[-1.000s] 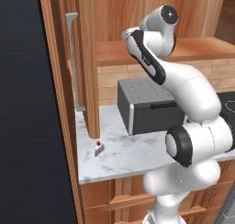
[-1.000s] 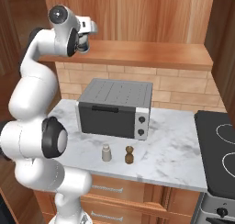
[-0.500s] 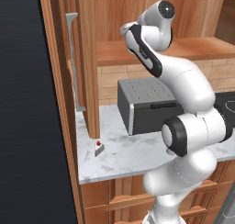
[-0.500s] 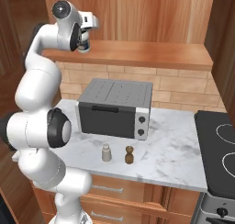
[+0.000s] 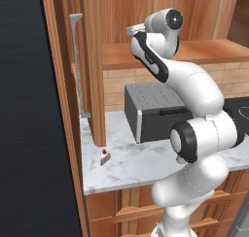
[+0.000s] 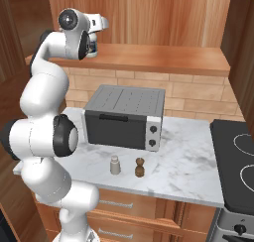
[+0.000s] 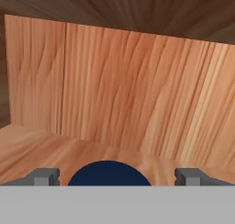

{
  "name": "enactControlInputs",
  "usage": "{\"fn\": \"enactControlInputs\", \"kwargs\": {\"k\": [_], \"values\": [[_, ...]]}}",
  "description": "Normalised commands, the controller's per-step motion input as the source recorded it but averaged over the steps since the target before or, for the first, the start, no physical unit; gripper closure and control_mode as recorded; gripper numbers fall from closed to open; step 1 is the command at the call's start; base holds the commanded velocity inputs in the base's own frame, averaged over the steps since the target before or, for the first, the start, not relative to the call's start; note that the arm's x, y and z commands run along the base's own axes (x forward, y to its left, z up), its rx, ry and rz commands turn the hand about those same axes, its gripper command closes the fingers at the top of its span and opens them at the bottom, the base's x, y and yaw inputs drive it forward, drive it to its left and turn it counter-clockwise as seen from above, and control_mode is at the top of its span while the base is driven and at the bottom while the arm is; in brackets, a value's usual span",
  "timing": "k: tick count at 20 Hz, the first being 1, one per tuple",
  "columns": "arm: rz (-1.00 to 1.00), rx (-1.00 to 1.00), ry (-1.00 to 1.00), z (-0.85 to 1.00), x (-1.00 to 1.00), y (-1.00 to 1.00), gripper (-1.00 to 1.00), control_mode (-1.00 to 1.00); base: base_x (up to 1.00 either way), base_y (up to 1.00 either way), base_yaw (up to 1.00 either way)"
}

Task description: There are various items on the counter. Only move the condiments/shakers into the cabinet.

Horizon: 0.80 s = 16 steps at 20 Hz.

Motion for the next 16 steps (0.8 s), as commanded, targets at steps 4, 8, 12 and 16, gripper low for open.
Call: {"fn": "enactControlInputs", "kwargs": {"k": [4,8,12,16], "values": [[0.0,0.0,-0.11,-0.05,0.03,0.0,-1.0,-1.0,0.0,0.0,0.0],[-0.01,0.0,-0.1,0.0,-0.45,0.0,-1.0,-1.0,0.0,0.0,0.0],[-0.05,0.0,-0.29,0.09,-1.0,0.0,-1.0,-1.0,0.0,0.0,0.0],[-0.11,0.05,-0.15,0.2,-1.0,-0.13,-1.0,-1.0,0.0,0.0,0.0]]}}
